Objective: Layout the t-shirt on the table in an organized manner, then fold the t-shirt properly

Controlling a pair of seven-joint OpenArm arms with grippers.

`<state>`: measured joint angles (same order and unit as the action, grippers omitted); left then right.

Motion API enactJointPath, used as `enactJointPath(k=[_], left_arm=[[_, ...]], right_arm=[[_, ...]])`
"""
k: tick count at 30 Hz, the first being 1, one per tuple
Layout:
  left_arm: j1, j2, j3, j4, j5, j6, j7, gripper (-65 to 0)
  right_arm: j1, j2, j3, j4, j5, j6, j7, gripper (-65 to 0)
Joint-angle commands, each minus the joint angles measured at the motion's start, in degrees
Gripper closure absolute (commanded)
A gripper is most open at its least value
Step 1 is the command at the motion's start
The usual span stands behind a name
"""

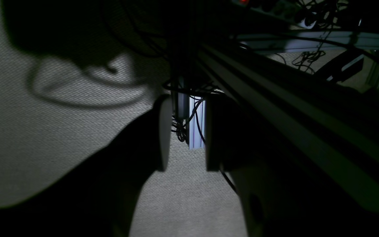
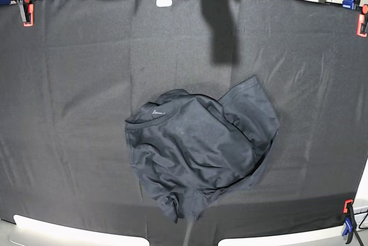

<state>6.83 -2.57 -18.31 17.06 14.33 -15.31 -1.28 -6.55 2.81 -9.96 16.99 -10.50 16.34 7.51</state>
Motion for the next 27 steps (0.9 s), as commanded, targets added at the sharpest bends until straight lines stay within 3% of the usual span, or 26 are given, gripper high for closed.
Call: enactJointPath(k=[1, 5, 14, 19, 24, 27], left_arm=[[0.17, -0.02, 0.09, 0.35, -1.2, -0.5, -0.39, -15.0], [0.31, -0.02, 0.09, 0.35, -4.42, -0.52, -0.42, -15.0], [0.59, -0.02, 0.09, 0.94, -4.37, -0.52, -0.28, -15.0], [4.04, -0.02, 0.09, 6.73, -4.37, -0.52, -0.15, -15.0], [10.1, -0.04, 0.09, 15.58, -4.42, -0.52, 0.5, -15.0], [13.66, -0.07, 0.09, 21.18, -6.38, -0.52, 4.39, -15.0]], right_arm=[[-0.13, -0.15, 0.13, 0.42, 0.2, 0.79, 0.61, -20.2], [-0.13, -0.42, 0.13, 0.42, 0.2, 0.79, 0.61, -20.2], [-0.13, -0.39, 0.13, 0.42, 0.2, 0.79, 0.63, -20.2], [-1.27, -0.09, 0.13, 1.33, 0.2, 0.76, 0.66, -20.2], [-8.31, 1.27, 0.13, 10.99, 0.22, 0.79, 0.33, -20.2], [-14.21, 2.75, 0.13, 19.34, 0.87, 0.83, -0.81, -20.2]])
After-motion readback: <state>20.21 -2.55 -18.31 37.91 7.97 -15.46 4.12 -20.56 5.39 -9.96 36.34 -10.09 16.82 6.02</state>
